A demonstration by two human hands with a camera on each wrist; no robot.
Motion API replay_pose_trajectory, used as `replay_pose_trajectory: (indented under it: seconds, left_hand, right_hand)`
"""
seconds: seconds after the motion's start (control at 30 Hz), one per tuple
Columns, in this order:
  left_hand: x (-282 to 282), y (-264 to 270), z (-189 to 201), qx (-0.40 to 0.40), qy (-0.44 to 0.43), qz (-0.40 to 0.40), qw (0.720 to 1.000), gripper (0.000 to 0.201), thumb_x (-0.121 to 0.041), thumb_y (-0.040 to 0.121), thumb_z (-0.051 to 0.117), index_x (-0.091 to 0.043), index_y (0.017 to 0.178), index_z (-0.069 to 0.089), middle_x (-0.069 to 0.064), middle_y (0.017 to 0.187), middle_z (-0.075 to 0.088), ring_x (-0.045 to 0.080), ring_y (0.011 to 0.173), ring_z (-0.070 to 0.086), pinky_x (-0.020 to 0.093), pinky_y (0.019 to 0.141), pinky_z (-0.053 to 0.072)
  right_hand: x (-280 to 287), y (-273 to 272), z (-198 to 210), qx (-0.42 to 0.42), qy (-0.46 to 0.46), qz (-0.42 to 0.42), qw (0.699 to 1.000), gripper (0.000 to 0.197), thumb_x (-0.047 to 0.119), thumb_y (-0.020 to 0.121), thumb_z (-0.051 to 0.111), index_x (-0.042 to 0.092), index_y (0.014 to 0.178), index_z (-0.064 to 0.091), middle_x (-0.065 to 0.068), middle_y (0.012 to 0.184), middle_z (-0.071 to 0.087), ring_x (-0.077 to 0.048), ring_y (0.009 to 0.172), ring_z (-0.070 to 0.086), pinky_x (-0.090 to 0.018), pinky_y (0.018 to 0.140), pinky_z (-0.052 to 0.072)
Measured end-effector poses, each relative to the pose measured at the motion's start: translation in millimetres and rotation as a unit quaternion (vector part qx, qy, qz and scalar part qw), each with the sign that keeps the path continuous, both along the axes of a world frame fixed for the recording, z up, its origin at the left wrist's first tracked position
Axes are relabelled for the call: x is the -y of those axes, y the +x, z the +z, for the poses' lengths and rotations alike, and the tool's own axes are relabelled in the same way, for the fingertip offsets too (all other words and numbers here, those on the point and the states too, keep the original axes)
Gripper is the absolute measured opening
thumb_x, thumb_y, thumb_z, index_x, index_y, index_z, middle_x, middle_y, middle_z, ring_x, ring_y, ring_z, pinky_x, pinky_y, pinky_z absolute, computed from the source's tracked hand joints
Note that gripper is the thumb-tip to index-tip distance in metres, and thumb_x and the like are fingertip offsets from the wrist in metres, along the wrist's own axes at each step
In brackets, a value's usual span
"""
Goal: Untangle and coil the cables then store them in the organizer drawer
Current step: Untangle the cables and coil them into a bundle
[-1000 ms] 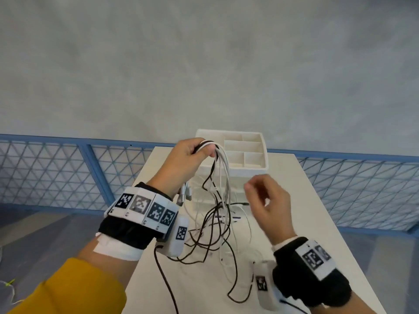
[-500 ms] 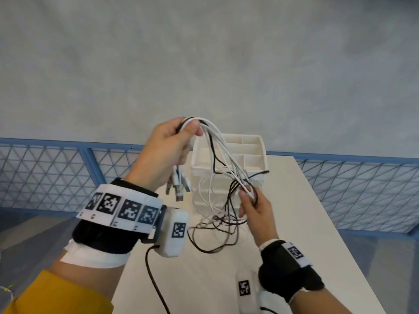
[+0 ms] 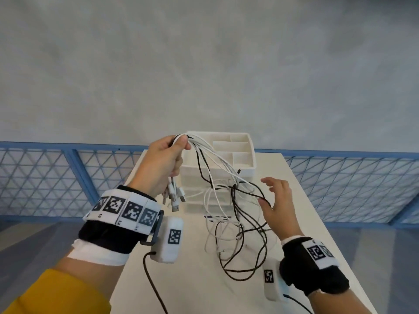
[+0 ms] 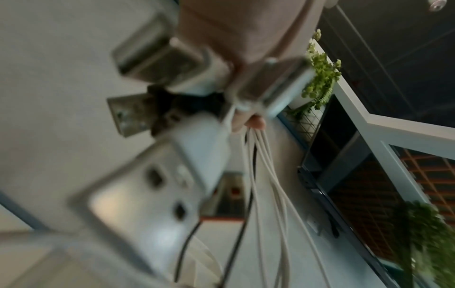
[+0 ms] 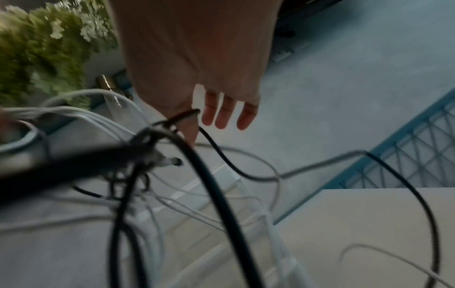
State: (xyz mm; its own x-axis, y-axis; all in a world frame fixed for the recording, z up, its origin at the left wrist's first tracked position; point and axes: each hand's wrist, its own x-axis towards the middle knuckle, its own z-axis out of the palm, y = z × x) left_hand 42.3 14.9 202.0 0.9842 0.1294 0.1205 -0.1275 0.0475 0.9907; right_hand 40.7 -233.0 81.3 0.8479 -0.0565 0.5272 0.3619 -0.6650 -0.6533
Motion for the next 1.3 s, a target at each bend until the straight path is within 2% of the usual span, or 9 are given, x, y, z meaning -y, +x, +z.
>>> replay_pose_trajectory:
  seconds: [0.1, 0.23, 0.37, 0.5, 0.7, 0.9, 1.0, 1.13, 1.3]
  left_hand:
    - [21, 0, -3, -0.016, 0.009, -0.005, 1.0, 0.031, -0.022, 0.096, 0.046, -0.015, 0.067, 0.054, -0.012, 0.038, 0.024, 0.005, 0.033, 0.018, 0.017, 0.035, 0.016]
    - [41, -3, -9, -0.035, 0.046, -0.014, 0.998, 0.03, -0.026, 0.095, 0.049, -0.017, 0.068, 0.058, -0.01, 0.041, 0.024, 0.009, 0.037, 0.019, 0.019, 0.039, 0.018]
    - [44, -8, -9, -0.041, 0.055, -0.022, 0.997, 0.03, -0.027, 0.095, 0.049, -0.019, 0.067, 0.058, -0.01, 0.041, 0.024, 0.008, 0.036, 0.02, 0.016, 0.037, 0.02]
    - [40, -13, -4, -0.044, 0.045, -0.042, 0.997, 0.028, -0.027, 0.095, 0.049, -0.017, 0.071, 0.059, -0.01, 0.041, 0.024, 0.008, 0.037, 0.018, 0.018, 0.038, 0.019]
    - [13, -5, -3, -0.027, 0.013, -0.002, 1.0, 0.028, -0.025, 0.096, 0.047, -0.017, 0.071, 0.057, -0.012, 0.042, 0.024, 0.006, 0.036, 0.018, 0.019, 0.037, 0.016]
    - [-8, 8, -10, -0.041, -0.039, 0.047, 0.997, 0.029, -0.02, 0.097, 0.045, -0.013, 0.071, 0.053, -0.013, 0.037, 0.026, 0.003, 0.032, 0.019, 0.017, 0.034, 0.015]
    - [-18, 15, -8, -0.037, -0.076, 0.074, 0.994, 0.03, -0.02, 0.098, 0.043, -0.012, 0.071, 0.052, -0.013, 0.036, 0.028, 0.002, 0.031, 0.019, 0.016, 0.034, 0.015]
    - [-22, 19, -13, -0.042, -0.083, 0.074, 0.993, 0.029, -0.02, 0.098, 0.043, -0.012, 0.072, 0.052, -0.014, 0.035, 0.028, 0.002, 0.03, 0.02, 0.015, 0.033, 0.015]
    - [-7, 16, -28, -0.064, -0.052, 0.039, 0.996, 0.028, -0.022, 0.098, 0.044, -0.012, 0.073, 0.054, -0.013, 0.037, 0.027, 0.003, 0.033, 0.02, 0.017, 0.036, 0.016]
  right_hand:
    - [-32, -24, 9, 0.079, 0.038, 0.053, 0.995, 0.026, 0.002, 0.07, 0.049, 0.008, 0.094, 0.056, 0.01, 0.093, 0.044, 0.005, 0.085, 0.041, -0.006, 0.079, 0.037]
    - [-74, -45, -15, -0.013, 0.004, 0.116, 0.993, 0.02, 0.02, 0.083, 0.051, 0.007, 0.075, 0.064, 0.002, 0.083, 0.055, -0.004, 0.073, 0.055, -0.015, 0.065, 0.044]
    - [-90, -36, -27, -0.168, -0.059, 0.07, 0.982, 0.033, 0.029, 0.094, 0.046, 0.004, 0.107, 0.064, -0.013, 0.108, 0.065, -0.025, 0.099, 0.061, -0.028, 0.084, 0.044]
    - [-102, -20, -22, -0.266, 0.092, 0.079, 0.956, 0.036, 0.03, 0.093, 0.047, 0.008, 0.123, 0.047, 0.0, 0.108, 0.054, -0.022, 0.102, 0.059, -0.023, 0.079, 0.041]
    - [-89, -10, -21, -0.183, 0.308, 0.119, 0.926, 0.02, 0.017, 0.087, 0.059, 0.02, 0.069, 0.051, -0.004, 0.07, 0.051, -0.015, 0.07, 0.05, -0.026, 0.071, 0.043]
    - [-58, -18, -37, -0.176, 0.062, 0.279, 0.942, 0.017, 0.044, 0.077, 0.057, 0.029, 0.073, 0.052, 0.021, 0.093, 0.057, 0.012, 0.1, 0.051, -0.009, 0.085, 0.037]
    - [-41, -16, -41, -0.152, 0.09, 0.289, 0.941, 0.015, 0.033, 0.078, 0.061, 0.019, 0.073, 0.059, 0.022, 0.115, 0.055, 0.012, 0.113, 0.048, -0.007, 0.09, 0.038]
    - [-18, -22, -55, -0.157, 0.203, 0.257, 0.932, 0.02, 0.017, 0.074, 0.07, 0.034, 0.067, 0.062, 0.028, 0.109, 0.064, 0.008, 0.106, 0.056, -0.008, 0.084, 0.044]
    - [-14, -21, -51, -0.165, 0.06, 0.141, 0.974, 0.016, 0.042, 0.087, 0.053, 0.038, 0.072, 0.053, 0.009, 0.074, 0.062, -0.008, 0.077, 0.058, -0.029, 0.072, 0.044]
